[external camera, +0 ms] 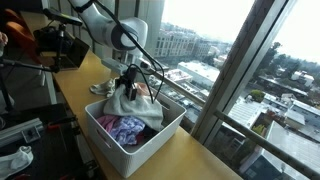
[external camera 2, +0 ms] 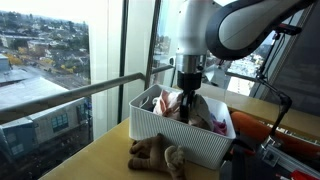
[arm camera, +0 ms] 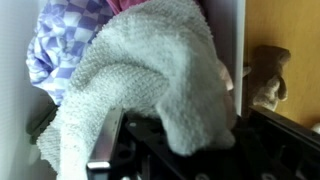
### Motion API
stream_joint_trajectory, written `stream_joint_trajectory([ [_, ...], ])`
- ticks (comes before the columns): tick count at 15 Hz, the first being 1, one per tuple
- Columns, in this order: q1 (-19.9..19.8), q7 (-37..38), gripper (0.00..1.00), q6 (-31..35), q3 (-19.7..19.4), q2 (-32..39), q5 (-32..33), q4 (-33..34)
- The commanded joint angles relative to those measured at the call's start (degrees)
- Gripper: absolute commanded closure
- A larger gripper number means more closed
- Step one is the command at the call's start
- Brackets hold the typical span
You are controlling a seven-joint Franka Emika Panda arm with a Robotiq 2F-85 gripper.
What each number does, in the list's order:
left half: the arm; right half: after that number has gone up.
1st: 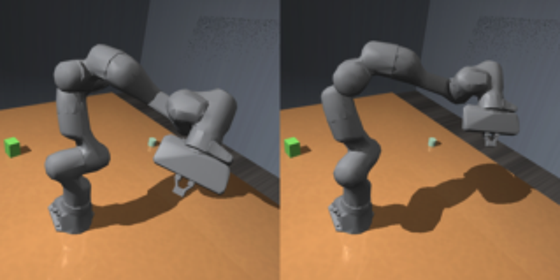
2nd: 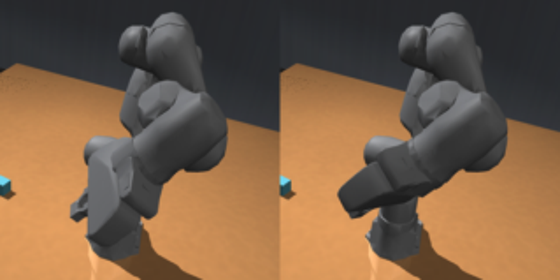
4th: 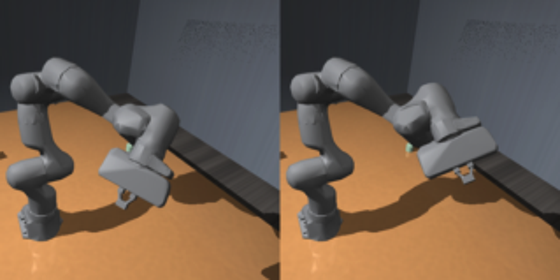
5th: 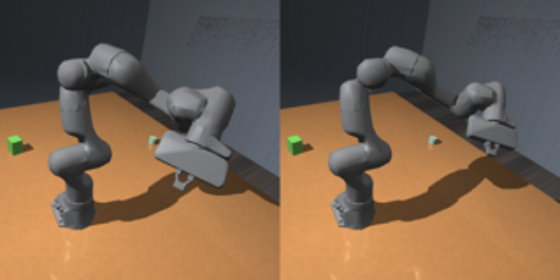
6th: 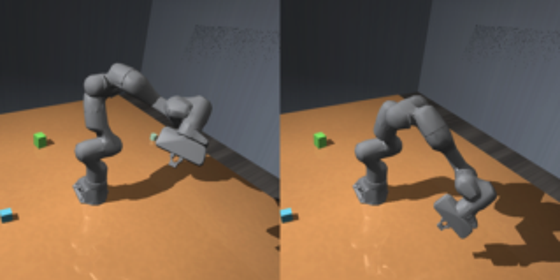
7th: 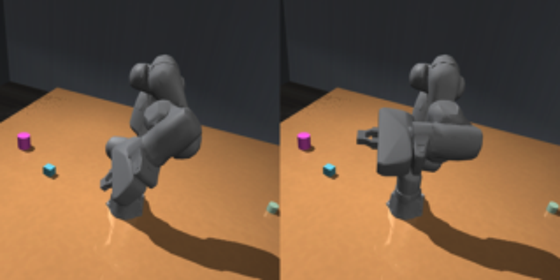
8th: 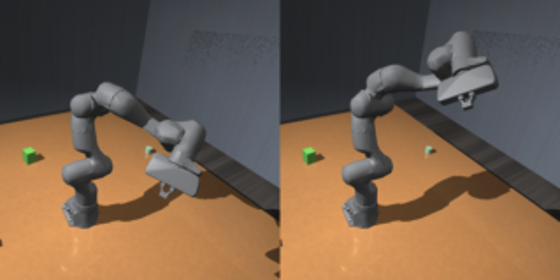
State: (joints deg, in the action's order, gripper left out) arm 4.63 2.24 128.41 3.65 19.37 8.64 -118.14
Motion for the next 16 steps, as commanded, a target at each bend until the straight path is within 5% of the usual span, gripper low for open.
stream_joint_trajectory([
  [1,0.59,-0.70,1.00,1.10,0.52,5.57,-2.06,2.84],
  [10,0.17,-2.32,1.00,-0.78,0.14,8.45,-2.53,7.14],
  [11,0.08,-2.46,0.75,-1.05,0.20,7.99,-2.71,7.19],
  [16,0.86,-1.23,0.46,-3.60,-0.34,2.17,-1.02,6.51],
])
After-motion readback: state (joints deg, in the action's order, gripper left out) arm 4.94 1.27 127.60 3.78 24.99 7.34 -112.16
